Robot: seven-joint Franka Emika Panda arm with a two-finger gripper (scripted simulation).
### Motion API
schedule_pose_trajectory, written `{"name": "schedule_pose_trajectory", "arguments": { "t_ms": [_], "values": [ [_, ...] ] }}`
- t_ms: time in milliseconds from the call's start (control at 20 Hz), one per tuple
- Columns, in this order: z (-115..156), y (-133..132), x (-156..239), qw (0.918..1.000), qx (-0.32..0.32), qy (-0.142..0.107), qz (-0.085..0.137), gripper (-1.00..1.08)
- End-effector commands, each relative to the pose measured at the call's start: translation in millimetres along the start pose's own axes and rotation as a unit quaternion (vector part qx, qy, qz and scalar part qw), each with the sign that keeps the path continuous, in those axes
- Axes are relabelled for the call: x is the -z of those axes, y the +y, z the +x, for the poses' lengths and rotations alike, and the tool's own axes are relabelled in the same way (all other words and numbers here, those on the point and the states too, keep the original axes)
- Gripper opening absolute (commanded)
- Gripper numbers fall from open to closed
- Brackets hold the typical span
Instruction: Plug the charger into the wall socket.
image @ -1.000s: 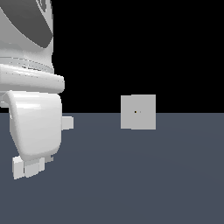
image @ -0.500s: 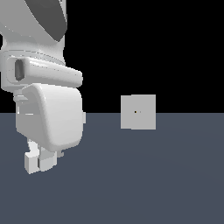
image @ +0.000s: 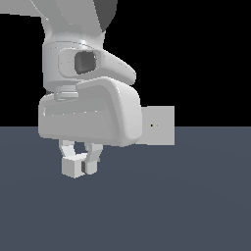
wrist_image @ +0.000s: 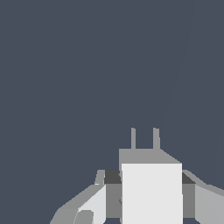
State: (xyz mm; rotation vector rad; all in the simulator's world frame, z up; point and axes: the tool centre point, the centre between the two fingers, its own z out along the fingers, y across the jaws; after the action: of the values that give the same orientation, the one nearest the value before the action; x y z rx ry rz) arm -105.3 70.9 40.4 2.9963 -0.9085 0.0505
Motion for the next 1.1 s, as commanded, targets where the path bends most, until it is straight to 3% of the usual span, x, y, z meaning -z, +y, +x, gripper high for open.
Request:
{"name": "schedule_pose_trajectory", "arguments": {
  "t_ms": [0, 450, 1050],
  "values": [
    [10.4, 10.5, 5.6, 0.9998, 0.021, 0.0, 0.001, -1.0],
    [50.5, 42.5, 24.7, 0.9957, 0.092, 0.0, 0.003, -1.0],
    [105.0, 71.0, 47.3, 0.9841, 0.177, 0.0, 0.006, -1.0]
  ]
}}
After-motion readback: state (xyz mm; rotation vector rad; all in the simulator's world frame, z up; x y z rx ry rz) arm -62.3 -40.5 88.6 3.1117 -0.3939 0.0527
